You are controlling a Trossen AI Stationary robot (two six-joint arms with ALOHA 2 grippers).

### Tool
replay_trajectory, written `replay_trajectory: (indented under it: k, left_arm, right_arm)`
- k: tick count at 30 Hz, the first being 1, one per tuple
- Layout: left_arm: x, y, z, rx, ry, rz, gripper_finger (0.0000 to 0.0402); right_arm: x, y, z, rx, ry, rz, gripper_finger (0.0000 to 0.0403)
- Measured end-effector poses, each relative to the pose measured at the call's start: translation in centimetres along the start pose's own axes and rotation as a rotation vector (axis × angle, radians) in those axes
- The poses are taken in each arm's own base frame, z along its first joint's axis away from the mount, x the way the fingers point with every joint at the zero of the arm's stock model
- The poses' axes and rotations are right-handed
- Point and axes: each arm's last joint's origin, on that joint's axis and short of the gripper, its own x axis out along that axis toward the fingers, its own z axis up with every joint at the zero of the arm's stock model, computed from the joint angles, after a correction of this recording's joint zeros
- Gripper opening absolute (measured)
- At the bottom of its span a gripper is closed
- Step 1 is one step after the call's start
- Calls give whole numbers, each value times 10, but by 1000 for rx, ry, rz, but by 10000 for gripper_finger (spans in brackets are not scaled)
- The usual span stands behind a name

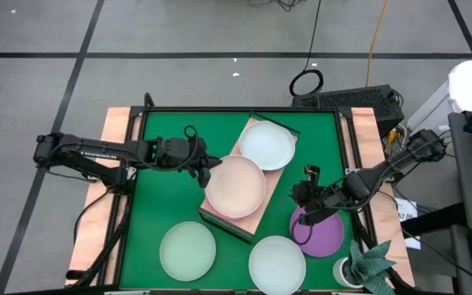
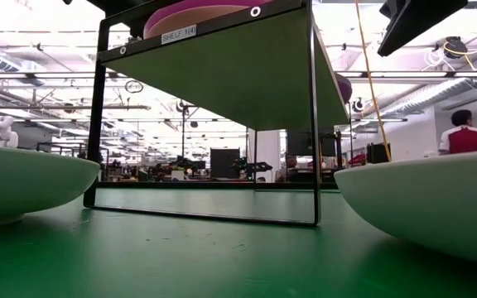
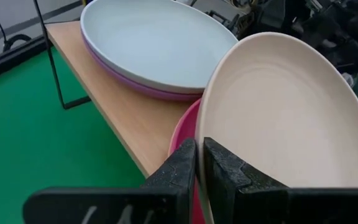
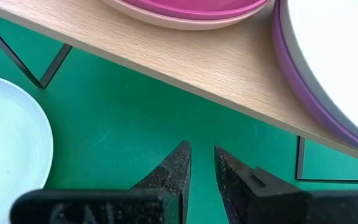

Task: Place and stack plates onto a shelf
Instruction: Stack the light orange plate on top of the pink plate on the shelf, then stack the purple plate on top of the white plate on the shelf

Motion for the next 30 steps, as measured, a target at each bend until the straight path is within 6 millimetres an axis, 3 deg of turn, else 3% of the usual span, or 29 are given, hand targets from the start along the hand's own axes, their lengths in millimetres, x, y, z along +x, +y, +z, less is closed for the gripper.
replay_trajectory:
  k: [11, 22, 30]
  left_arm:
    - [-1, -3, -1, 42, 4, -10, 38]
    - [-1, -4, 0, 61, -29, 8, 143]
    - [-19, -8, 16, 137, -161, -41, 159]
  right_arm:
    - [0, 0, 0, 33, 4, 9, 57]
    - [0, 2, 1, 73, -3, 34, 57]
    - [-4, 13, -2, 194, 27, 131, 57]
